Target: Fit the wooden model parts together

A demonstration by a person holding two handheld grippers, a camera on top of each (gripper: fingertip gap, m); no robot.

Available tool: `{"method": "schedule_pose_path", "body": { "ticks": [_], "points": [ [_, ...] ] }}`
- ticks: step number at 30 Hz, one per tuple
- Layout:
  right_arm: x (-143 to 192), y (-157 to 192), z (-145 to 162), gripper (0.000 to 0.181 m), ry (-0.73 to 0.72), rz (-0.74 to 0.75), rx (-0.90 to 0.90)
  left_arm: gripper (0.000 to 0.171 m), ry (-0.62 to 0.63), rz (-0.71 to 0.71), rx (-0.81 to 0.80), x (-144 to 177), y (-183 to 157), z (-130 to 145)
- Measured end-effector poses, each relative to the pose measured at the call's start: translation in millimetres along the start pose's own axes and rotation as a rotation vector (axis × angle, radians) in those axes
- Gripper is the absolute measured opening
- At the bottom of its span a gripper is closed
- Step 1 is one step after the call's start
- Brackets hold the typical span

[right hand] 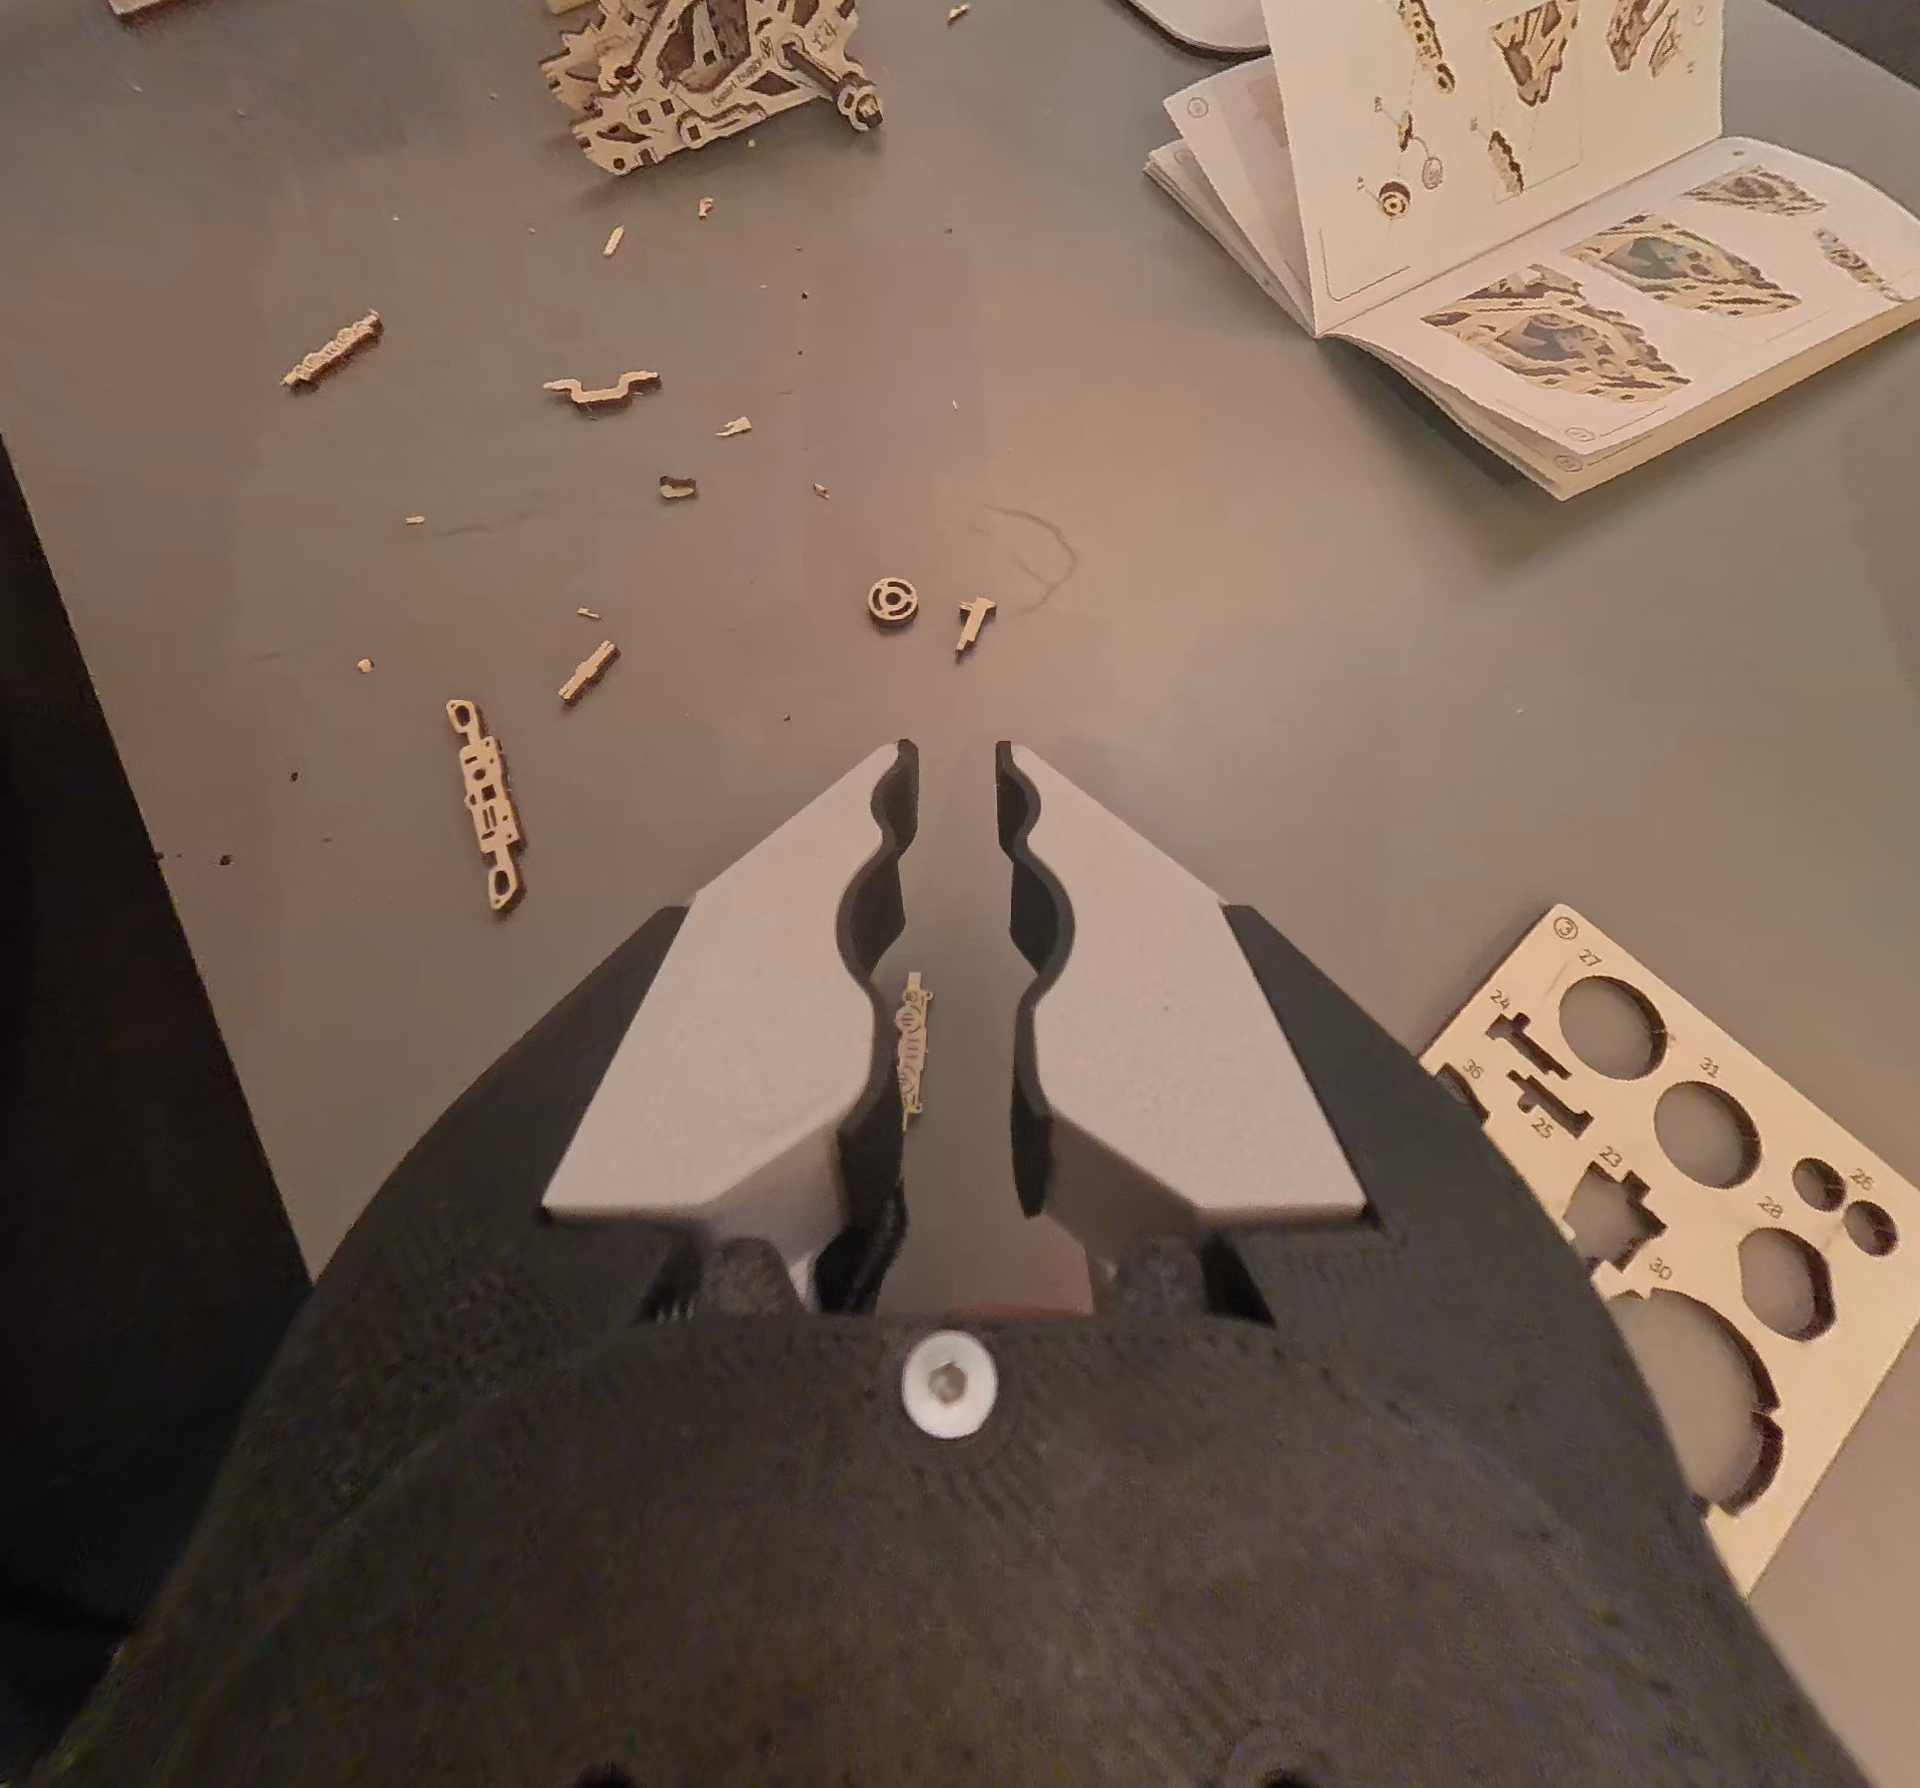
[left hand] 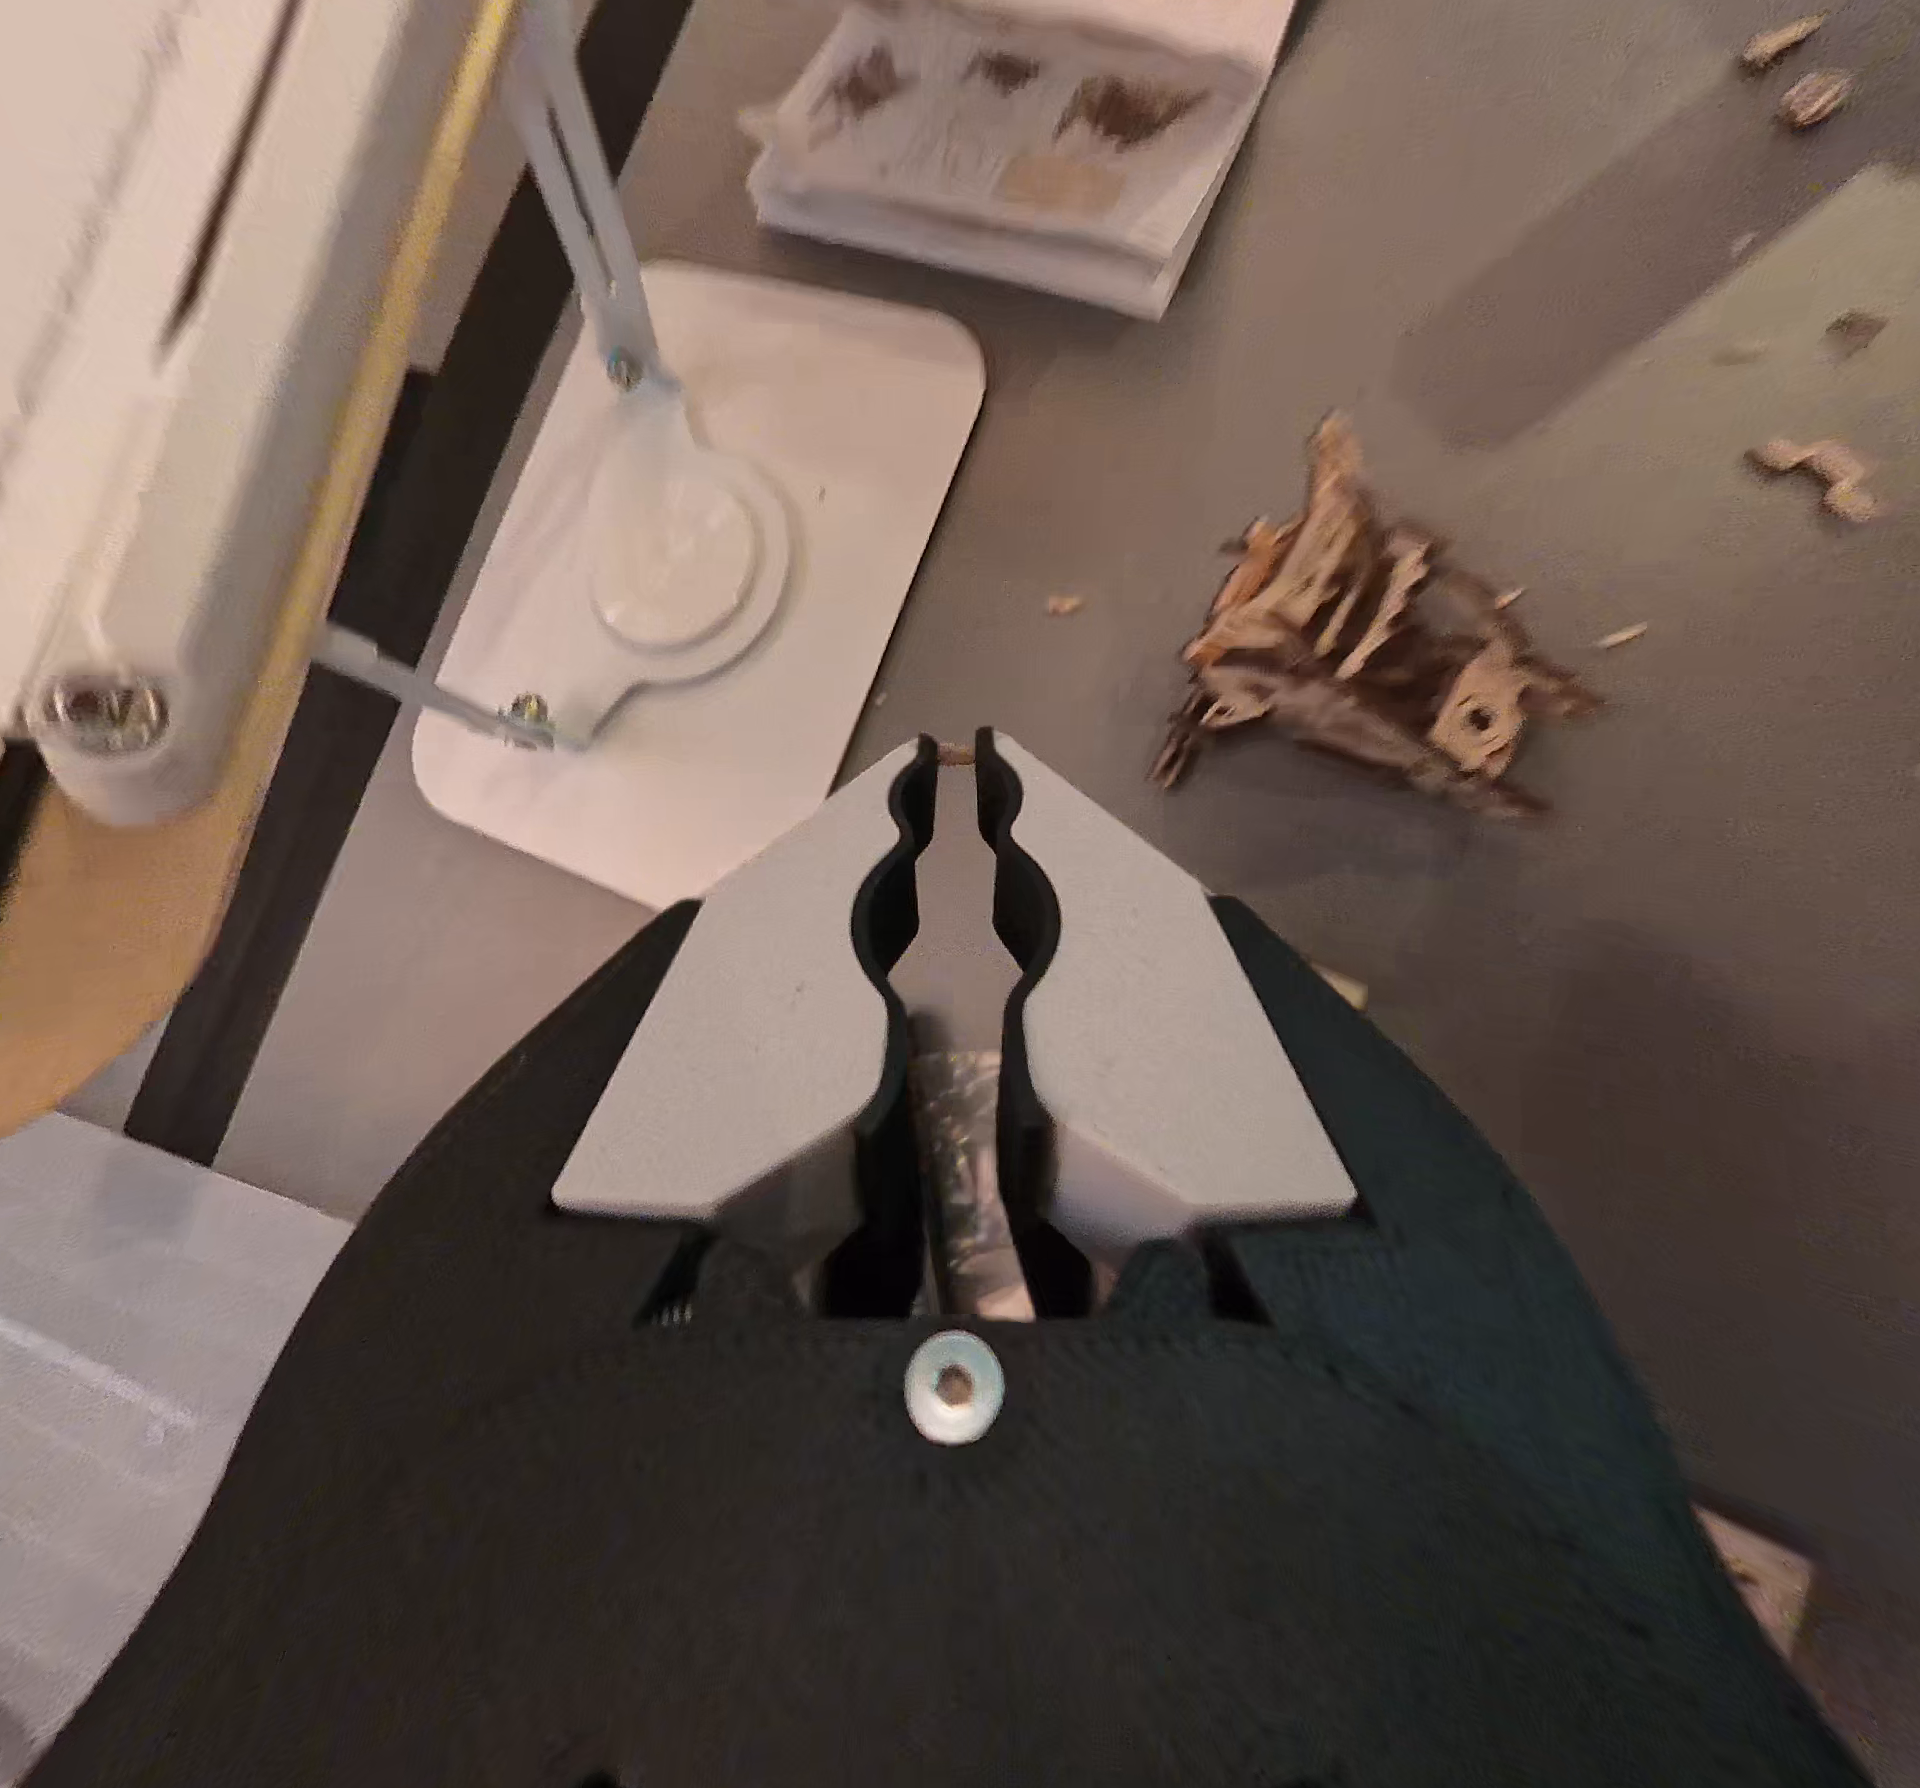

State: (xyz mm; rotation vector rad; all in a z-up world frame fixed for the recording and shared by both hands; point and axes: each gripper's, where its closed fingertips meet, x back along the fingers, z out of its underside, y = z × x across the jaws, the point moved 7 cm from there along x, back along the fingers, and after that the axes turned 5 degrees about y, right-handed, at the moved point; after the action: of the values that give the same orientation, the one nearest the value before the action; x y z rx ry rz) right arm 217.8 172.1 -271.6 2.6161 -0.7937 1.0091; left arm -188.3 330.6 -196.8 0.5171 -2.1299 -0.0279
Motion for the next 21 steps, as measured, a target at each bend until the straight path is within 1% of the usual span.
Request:
{"method": "schedule_pose_path", "body": {
  "ticks": [3,5,8,11,13,17,21],
  "points": [
    [4.0,3.1,0.8,0.013,-0.004,0.005,0.002,0.005,-0.024,0.024,-0.068,9.9,-37.8,-33.9],
    [4.9,6.5,2.5,0.013,-0.006,-0.001,0.0,0.005,-0.044,0.068,-0.106,9.3,-68.0,-57.8],
    [4.2,12.3,5.2,0.013,-0.005,-0.011,0.003,0.005,-0.047,0.154,-0.155,-8.1,-115.4,-85.0],
    [4.3,17.4,6.8,0.013,-0.006,-0.018,0.006,0.005,-0.052,0.257,-0.191,-32.4,-159.1,-102.4],
    [4.5,19.9,8.3,0.013,-0.003,-0.018,0.01,0.005,-0.057,0.327,-0.22,-49.7,-187.3,-107.3],
    [3.4,27.1,10.1,0.013,-0.003,-0.036,0.015,0.005,0.008,0.401,-0.268,-79.2,-227.3,-102.6],
    [-0.4,31.7,11.0,0.013,0.003,-0.049,0.022,0.005,0.059,0.415,-0.297,-97.9,-252.1,-96.6]
  ]
}}
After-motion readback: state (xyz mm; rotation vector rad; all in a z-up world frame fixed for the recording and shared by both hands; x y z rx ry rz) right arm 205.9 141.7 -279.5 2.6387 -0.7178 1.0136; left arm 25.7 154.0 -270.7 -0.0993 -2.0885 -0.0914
